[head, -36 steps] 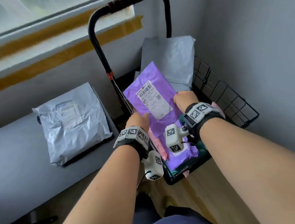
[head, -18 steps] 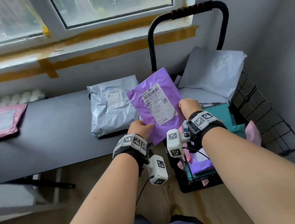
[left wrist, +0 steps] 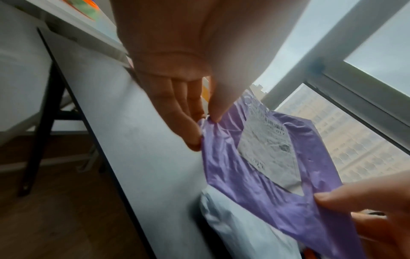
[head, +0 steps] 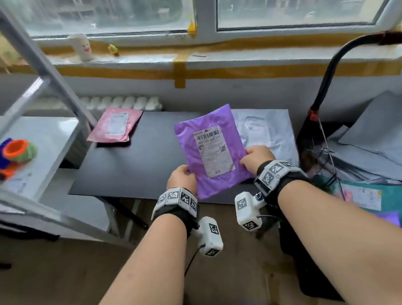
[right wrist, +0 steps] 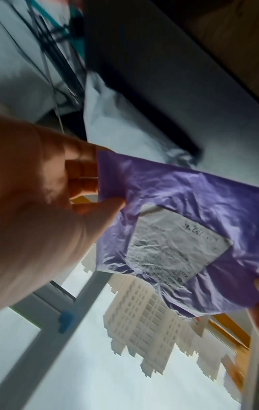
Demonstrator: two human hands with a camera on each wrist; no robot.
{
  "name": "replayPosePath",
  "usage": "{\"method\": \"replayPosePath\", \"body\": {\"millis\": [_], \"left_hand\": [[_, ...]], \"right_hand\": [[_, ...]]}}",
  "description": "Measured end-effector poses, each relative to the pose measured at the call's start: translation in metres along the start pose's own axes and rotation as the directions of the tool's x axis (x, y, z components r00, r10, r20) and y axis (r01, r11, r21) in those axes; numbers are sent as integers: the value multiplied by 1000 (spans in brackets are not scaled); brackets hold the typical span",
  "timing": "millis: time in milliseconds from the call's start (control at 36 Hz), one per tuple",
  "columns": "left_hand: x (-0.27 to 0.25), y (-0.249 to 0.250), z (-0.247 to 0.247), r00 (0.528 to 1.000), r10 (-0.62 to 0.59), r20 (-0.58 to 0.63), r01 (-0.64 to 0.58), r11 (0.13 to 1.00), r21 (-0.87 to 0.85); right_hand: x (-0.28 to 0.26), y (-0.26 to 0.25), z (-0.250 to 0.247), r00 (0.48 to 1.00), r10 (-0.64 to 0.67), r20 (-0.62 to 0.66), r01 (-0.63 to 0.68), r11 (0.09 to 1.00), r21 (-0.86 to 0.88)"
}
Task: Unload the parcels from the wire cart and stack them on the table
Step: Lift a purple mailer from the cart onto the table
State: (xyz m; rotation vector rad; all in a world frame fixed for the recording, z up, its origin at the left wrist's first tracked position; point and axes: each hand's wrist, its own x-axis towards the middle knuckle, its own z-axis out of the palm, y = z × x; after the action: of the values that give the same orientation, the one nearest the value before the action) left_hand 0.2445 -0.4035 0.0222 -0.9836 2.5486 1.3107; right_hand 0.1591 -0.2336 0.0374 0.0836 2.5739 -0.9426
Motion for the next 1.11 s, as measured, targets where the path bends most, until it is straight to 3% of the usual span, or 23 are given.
{"method": "replayPosePath", "body": {"millis": [194,306,389,472,611,861,1111], "left_hand": [[39,-64,-102,975,-140,172,174,964,-201],[68,-99,-150,984,-171,43,176,970,-170],[89,-120,-177,985,-154,-73,150,987,-55],[109,-137,-199,977,-167,-134,176,982,64],[143,-156,-219,965,-182,-188,205,972,112],[214,-139,-243,964,-40,-263,84,984,158],[314,-101,-244,979,8,-204,38,975,221]], "right_hand": [[11,-107,94,998,-51,35,50,998,46],[15,-151,142,997,-51,58,47,997,56],[16,-174,172,995,-46,89,44,999,25],[20,-193,198,988,-41,148,42,999,-3],[39,-219,229,975,-42,217,59,996,-73],[108,-261,255,972,-56,226,83,991,-109],[196,-298,252,971,-66,228,88,992,-86]]}}
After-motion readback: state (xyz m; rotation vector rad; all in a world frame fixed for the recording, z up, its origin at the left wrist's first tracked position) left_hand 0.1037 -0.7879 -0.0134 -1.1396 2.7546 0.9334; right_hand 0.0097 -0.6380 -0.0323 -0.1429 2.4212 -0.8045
